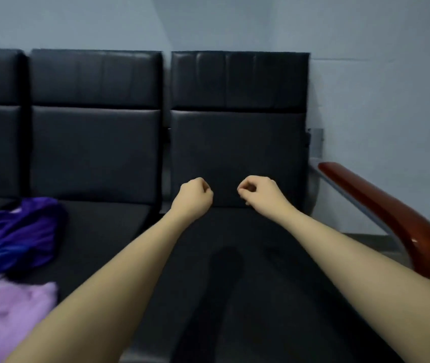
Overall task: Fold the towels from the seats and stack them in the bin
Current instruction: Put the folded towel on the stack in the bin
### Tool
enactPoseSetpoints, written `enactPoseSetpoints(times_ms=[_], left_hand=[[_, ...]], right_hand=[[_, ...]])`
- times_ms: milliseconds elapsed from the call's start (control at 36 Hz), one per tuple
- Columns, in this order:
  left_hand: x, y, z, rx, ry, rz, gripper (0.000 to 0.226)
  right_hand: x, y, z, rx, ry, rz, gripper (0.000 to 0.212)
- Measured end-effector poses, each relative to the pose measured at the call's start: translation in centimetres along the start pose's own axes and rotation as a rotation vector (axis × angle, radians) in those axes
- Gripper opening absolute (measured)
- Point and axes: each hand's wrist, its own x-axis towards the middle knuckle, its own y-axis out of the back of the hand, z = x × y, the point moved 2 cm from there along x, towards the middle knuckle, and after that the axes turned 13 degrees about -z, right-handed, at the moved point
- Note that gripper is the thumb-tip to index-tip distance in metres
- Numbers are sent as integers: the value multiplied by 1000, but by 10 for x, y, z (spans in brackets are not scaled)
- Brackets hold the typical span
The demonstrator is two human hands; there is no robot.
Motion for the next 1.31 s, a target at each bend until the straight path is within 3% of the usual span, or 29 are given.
enactPoseSetpoints(times_ms=[306,583,722,861,1083,1306], left_hand=[[-69,105,-193,159,416,193,24],[-131,139,-297,446,911,258,45],[-131,141,-326,467,861,204,51],[-116,140,-339,650,755,126,49],[-94,142,-340,681,581,97,47],[-63,118,-328,590,401,39,51]], right_hand=[[72,-195,-117,161,184,-311,14],[84,-329,-182,116,375,-586,15],[91,-366,-196,-112,440,-688,43],[103,-386,-197,-374,476,-708,52],[120,-400,-180,-566,482,-516,34],[134,-369,-151,-537,424,-420,25]])
